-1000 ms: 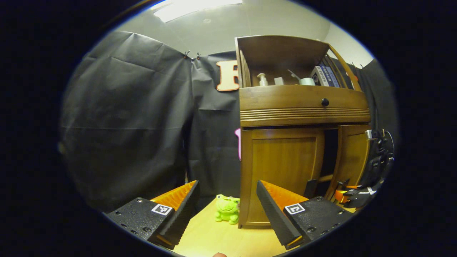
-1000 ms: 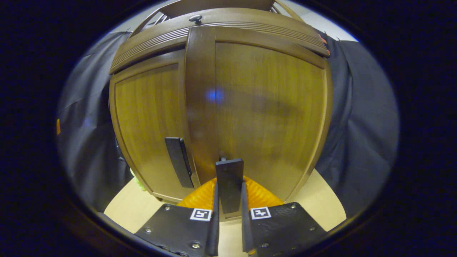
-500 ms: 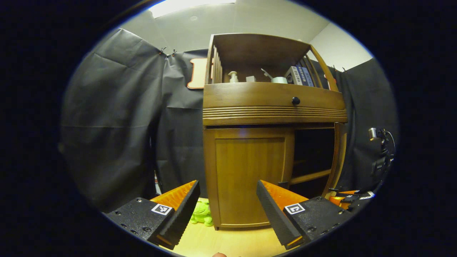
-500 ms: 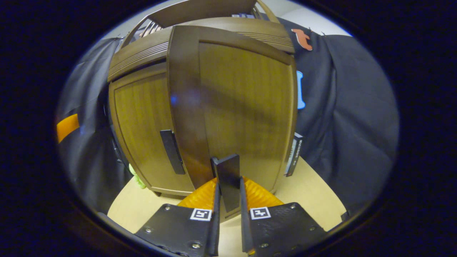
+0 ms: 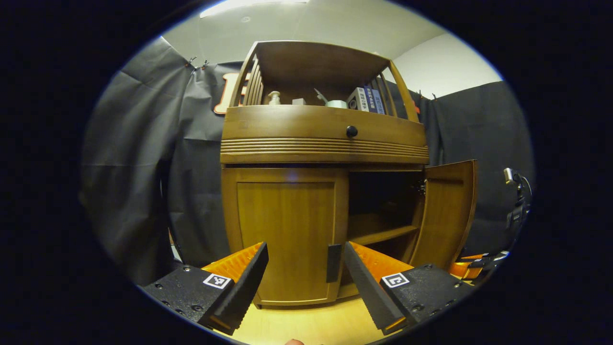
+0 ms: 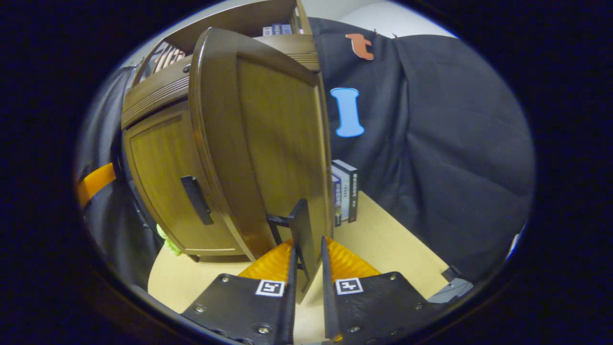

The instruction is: Open the right door of the double-door shoe cabinet with the right hand, and open the left door with the left hand.

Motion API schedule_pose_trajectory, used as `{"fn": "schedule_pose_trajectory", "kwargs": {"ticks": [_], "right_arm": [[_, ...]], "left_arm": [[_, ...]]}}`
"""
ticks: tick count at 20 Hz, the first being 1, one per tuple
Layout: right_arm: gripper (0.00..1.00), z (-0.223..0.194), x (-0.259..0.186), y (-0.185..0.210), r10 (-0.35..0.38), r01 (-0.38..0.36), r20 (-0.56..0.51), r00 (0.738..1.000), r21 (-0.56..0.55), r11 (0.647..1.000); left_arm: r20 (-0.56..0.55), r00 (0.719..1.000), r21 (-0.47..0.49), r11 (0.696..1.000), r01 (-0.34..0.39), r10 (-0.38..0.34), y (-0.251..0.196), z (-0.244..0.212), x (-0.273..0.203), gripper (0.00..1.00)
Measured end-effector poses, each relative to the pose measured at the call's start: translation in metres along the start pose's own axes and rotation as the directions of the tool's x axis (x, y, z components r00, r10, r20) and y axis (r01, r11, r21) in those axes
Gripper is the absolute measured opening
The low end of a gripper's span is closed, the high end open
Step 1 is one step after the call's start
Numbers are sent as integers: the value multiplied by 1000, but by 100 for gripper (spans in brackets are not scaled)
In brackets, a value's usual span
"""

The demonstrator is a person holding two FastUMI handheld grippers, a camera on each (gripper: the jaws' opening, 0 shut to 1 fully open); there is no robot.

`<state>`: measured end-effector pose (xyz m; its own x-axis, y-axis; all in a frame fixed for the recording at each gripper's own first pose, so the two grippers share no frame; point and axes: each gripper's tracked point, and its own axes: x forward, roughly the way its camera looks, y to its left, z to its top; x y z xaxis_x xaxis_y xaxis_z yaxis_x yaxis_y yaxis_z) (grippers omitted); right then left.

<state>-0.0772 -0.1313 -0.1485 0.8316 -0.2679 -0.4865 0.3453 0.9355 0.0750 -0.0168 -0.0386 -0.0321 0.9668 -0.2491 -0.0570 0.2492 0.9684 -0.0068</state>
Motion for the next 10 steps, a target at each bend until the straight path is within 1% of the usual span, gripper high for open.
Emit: {"fn": "schedule_pose_trajectory", "kwargs": {"ticks": [3, 4, 5, 6, 8, 10], "right_arm": [[25, -6, -6, -21, -21, 21, -5, 1000, 2, 1000], [29, -7, -11, -34, -47, 47, -3, 999, -9, 999], [7, -6, -15, -44, -62, 62, -1, 998, -14, 998], [17, -6, -14, -52, -72, 72, 4, 997, -12, 997], [17, -5, -18, -72, -103, 103, 4, 995, -13, 995], [17, -2, -20, -96, -149, 149, 11, 989, -21, 989]], "left_arm": [[-9, 999, -4, 999, 37, -37, -13, -2, 1, 99], [-9, 999, -2, 999, 45, -45, -16, -2, 1, 98], [-9, 999, 1, 999, 51, -51, -19, -1, 0, 99], [-9, 998, 3, 998, 56, -56, -21, -2, 1, 98], [-17, 998, 6, 998, 62, -61, -25, -4, 0, 98], [-29, 998, 6, 998, 60, -60, -28, -9, 0, 97]]}}
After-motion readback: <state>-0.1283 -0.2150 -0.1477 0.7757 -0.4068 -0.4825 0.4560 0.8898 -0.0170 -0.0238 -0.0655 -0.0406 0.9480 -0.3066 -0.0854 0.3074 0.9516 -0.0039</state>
